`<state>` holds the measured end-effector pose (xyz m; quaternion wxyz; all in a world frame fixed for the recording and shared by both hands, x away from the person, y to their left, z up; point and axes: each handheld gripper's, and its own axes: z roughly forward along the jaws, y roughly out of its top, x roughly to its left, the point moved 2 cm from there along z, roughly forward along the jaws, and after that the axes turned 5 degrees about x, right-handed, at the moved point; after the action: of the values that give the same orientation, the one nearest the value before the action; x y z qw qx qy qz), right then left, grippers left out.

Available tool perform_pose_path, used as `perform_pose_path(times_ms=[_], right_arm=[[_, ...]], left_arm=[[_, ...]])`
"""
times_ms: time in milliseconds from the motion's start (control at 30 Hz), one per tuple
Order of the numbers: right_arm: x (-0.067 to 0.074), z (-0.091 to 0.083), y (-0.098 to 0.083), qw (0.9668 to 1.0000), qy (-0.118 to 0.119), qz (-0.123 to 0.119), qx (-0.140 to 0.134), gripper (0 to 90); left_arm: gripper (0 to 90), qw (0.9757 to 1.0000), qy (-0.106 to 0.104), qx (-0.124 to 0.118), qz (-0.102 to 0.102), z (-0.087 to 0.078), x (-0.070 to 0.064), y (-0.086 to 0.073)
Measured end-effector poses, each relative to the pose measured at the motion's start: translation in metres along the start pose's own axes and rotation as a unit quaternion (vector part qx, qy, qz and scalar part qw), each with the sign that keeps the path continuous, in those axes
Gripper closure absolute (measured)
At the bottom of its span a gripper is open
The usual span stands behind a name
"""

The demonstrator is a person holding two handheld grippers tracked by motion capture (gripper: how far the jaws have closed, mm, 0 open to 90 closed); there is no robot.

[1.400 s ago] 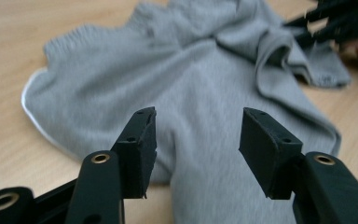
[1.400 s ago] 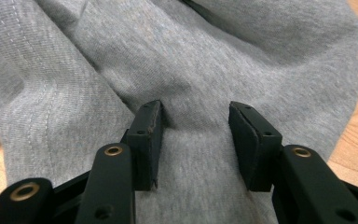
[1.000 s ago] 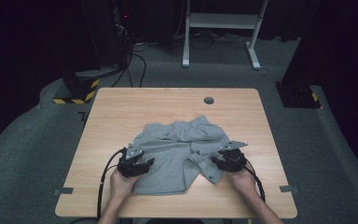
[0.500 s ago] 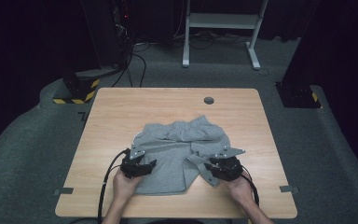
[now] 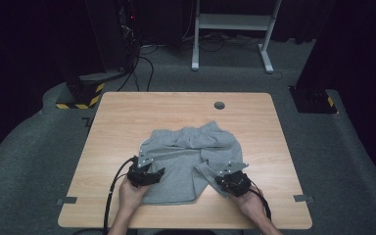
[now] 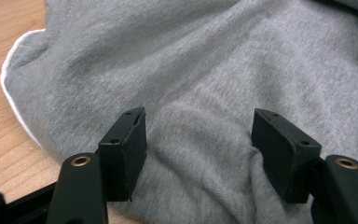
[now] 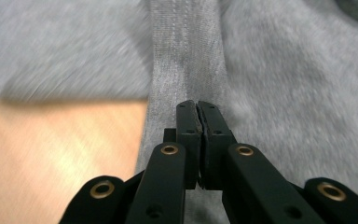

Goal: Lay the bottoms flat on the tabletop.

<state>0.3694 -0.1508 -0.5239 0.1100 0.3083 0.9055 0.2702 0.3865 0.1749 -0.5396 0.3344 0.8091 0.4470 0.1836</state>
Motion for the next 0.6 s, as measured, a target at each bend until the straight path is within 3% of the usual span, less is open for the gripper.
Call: perform_pose_path(times_ms=[133, 367, 467, 600], right_arm=[[0.001, -0.011, -0.012, 0.9997, -0.008, -0.019, 0.015, 88.0], [-0.016, -0.033, -0.033, 0.9995, -0.019, 0.02, 0.013, 87.2], [-0.018, -0.038, -0.029, 0.9992, -0.022, 0.033, -0.011, 82.9], [-0.009, -0.032, -0.008, 0.9992, -0.021, 0.013, -0.031, 74.0]], left_arm=[[36.2, 1.0, 0.0, 0.0, 0.0, 0.0, 0.0, 0.0], [36.1, 1.0, 0.002, 0.002, 0.002, 0.0, 0.0, 0.0], [36.2, 1.0, 0.003, 0.003, 0.003, 0.0, 0.0, 0.0], [36.1, 1.0, 0.004, 0.003, 0.003, 0.0, 0.0, 0.0]])
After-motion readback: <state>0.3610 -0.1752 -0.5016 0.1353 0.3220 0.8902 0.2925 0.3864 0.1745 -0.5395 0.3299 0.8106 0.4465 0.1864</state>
